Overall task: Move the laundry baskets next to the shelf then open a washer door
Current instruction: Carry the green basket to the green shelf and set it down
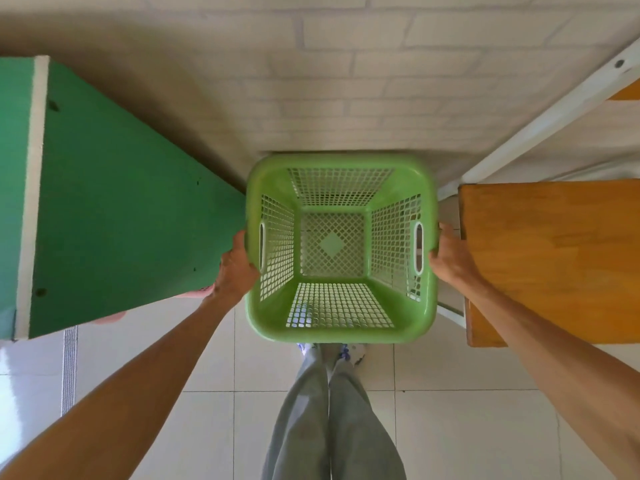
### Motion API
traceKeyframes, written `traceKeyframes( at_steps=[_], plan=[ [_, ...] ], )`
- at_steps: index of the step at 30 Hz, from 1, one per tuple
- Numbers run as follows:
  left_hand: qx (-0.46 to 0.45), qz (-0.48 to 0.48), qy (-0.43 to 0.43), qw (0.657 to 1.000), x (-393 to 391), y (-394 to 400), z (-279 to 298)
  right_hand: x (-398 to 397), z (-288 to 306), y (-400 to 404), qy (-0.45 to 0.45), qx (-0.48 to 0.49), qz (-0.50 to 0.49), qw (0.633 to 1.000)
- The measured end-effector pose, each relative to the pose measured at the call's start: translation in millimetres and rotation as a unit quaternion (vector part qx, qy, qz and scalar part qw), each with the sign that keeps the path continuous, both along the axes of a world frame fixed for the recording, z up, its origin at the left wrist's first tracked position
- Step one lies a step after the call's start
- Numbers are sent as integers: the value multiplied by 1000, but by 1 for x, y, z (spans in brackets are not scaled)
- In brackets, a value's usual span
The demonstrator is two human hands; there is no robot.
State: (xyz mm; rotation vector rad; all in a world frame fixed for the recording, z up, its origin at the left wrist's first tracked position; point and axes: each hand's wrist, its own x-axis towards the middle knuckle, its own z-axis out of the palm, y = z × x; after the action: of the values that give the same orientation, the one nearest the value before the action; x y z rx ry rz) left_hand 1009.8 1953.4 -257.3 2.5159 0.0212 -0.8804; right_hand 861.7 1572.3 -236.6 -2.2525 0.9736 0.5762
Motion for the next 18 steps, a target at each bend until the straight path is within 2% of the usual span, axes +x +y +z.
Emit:
traceKeyframes(
  at_steps=[8, 14, 18],
  plan=[
    [8, 17, 33, 999, 4, -5, 2, 5, -12, -4, 7, -2, -4, 1000],
    [54, 8, 53, 997, 10, -18, 8, 5, -16, -4, 5, -18, -4, 1000],
    [52, -1, 49, 997, 5, -25, 36, 3, 8, -2, 29, -26, 32, 999]
  ],
)
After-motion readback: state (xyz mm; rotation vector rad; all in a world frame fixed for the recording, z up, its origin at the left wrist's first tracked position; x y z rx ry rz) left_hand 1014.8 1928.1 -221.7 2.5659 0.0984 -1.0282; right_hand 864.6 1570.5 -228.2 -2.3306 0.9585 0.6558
